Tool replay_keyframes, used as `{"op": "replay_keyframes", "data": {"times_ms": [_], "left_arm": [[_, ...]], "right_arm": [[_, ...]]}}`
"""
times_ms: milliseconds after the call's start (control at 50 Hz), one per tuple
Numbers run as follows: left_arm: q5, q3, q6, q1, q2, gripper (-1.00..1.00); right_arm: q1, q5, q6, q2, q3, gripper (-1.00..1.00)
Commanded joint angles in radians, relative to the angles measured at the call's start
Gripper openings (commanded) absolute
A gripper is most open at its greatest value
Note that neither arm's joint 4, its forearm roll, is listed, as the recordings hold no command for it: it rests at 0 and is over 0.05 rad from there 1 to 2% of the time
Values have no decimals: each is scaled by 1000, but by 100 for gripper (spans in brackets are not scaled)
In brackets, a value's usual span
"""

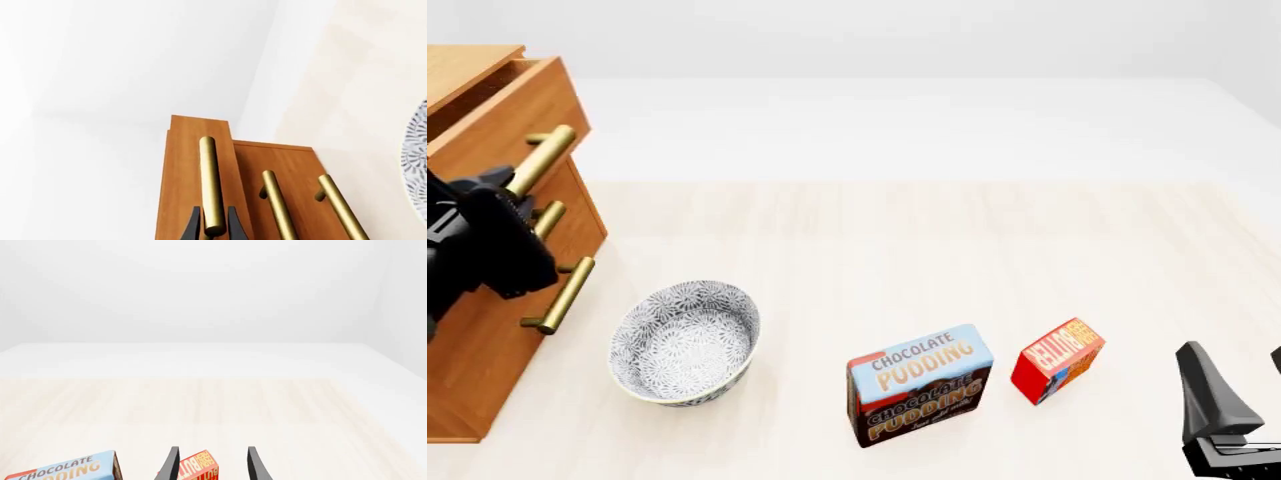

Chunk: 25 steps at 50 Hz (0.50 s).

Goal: Put the butter at the back in the top drawer of the cabinet and close it.

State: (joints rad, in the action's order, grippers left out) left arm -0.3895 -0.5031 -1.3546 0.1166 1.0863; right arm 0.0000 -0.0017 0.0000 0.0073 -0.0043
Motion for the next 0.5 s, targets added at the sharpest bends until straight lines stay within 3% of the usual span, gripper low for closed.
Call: {"op": "replay_keyframes", "data": {"times_ms": [20,500], "left_arm": [[5,20,-5,-29,-14,-100],[-22,17,-3,-95,37,-100]], "right_arm": [[0,0,0,0,0,100],[0,0,0,0,0,100]]}}
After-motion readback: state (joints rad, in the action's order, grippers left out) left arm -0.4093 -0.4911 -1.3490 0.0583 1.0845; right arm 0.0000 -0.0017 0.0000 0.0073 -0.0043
